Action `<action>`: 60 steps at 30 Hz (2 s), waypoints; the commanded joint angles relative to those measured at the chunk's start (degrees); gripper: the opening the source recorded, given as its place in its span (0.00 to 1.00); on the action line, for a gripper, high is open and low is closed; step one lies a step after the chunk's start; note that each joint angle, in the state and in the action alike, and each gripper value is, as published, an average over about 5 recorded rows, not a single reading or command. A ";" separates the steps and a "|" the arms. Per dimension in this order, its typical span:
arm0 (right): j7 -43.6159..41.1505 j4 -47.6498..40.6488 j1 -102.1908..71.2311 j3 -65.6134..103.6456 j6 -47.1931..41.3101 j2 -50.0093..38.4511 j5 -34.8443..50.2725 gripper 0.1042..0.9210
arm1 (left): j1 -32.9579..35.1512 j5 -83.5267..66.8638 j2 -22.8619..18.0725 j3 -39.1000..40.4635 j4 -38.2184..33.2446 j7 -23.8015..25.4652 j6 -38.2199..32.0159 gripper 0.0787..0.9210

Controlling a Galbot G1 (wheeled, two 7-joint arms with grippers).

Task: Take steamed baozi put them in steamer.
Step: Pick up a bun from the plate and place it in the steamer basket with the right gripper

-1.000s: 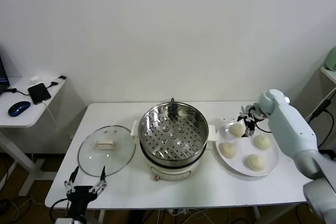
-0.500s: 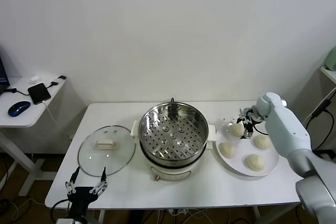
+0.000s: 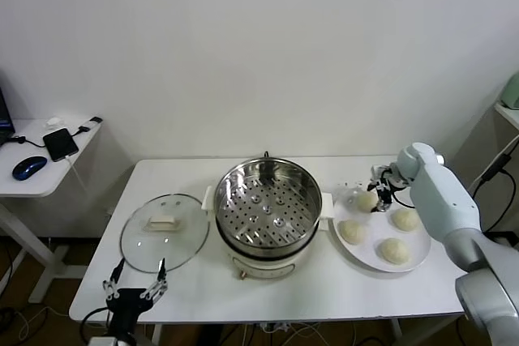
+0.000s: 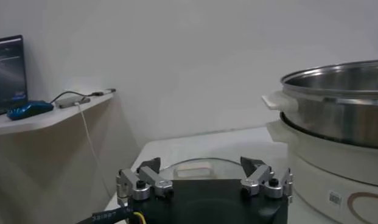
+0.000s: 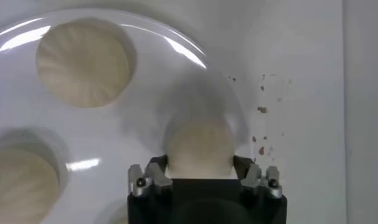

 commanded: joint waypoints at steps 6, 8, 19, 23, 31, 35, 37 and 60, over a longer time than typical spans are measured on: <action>-2.34 4.89 0.30 -1.70 -1.49 -2.34 4.74 0.55 | -0.62 0.12 0.07 0.41 0.44 -0.04 0.01 0.88; -3.68 8.32 0.92 -3.62 -2.59 -3.85 7.88 0.55 | -0.90 0.32 0.14 0.61 0.56 -0.09 -0.01 0.88; -16.48 19.18 22.35 -27.36 -12.23 -7.50 32.05 0.55 | -2.80 2.07 0.17 0.92 0.07 -0.72 0.55 0.88; -19.99 13.18 31.58 -33.03 -10.55 -0.77 39.27 0.55 | -3.27 1.58 0.28 0.63 -0.53 -0.68 0.93 0.88; -20.22 -4.77 40.21 -44.20 13.23 15.63 53.11 0.55 | -3.92 0.01 0.68 0.38 -1.27 -0.49 1.49 0.88; -20.09 -4.30 40.38 -50.30 23.30 18.85 53.26 0.55 | -4.04 -0.22 0.58 0.57 -1.49 -0.37 1.70 0.88; -20.09 -2.77 39.85 -52.46 26.38 19.33 53.34 0.55 | -3.98 -0.30 0.54 0.61 -1.62 -0.34 1.77 0.88; -13.81 8.80 27.59 -52.14 41.69 19.54 30.91 0.55 | -3.85 -0.25 -0.72 0.63 -1.72 -0.41 2.00 0.88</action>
